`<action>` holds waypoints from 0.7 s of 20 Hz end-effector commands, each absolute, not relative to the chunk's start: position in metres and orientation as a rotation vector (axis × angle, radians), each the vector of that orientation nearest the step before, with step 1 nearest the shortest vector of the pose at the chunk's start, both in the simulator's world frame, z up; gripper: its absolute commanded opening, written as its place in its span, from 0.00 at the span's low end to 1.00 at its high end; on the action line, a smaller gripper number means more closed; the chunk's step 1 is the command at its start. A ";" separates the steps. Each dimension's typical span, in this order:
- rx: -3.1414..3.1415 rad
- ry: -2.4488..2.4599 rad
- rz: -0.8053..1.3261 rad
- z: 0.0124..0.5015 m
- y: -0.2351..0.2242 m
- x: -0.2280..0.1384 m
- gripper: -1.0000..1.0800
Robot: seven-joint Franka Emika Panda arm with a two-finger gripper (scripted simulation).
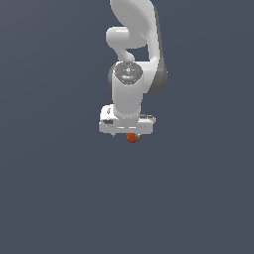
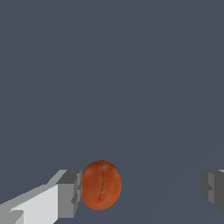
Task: Pick up the object and move it to a goal position.
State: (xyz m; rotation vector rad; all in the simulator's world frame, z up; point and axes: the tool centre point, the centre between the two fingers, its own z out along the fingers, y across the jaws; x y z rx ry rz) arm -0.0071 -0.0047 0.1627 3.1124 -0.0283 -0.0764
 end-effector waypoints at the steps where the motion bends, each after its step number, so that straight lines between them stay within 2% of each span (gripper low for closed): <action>1: 3.112 -0.028 -0.076 0.163 -0.005 -0.007 0.96; 14: 3.107 -0.019 -0.091 0.157 -0.006 -0.012 0.96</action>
